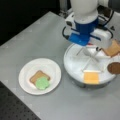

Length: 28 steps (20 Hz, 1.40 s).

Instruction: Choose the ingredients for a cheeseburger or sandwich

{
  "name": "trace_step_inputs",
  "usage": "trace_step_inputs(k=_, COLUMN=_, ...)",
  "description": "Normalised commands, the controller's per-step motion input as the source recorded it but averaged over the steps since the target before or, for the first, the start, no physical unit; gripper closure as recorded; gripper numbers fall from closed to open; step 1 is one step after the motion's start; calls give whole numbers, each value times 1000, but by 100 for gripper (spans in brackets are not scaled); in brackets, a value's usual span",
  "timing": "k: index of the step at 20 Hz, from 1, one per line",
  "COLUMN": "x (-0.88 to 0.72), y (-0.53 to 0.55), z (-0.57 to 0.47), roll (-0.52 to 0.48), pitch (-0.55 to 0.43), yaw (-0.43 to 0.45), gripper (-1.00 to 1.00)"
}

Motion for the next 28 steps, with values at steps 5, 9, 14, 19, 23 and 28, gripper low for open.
trace_step_inputs(k=5, x=-422, y=244, z=-248, roll=-234, pitch=-264, yaw=63, gripper=-100)
trace_step_inputs(k=9, x=-314, y=39, z=-235, roll=-115, pitch=-278, yaw=54, gripper=-100)
trace_step_inputs(k=14, x=-218, y=-103, z=-205, roll=-42, pitch=-264, yaw=52, gripper=-100)
trace_step_inputs(k=19, x=-141, y=-163, z=-131, roll=-4, pitch=-225, yaw=87, gripper=-100)
trace_step_inputs(k=23, x=-54, y=-172, z=-158, roll=-14, pitch=-211, yaw=95, gripper=-100)
trace_step_inputs(k=28, x=3, y=-126, z=-203, roll=-23, pitch=-175, yaw=120, gripper=-100)
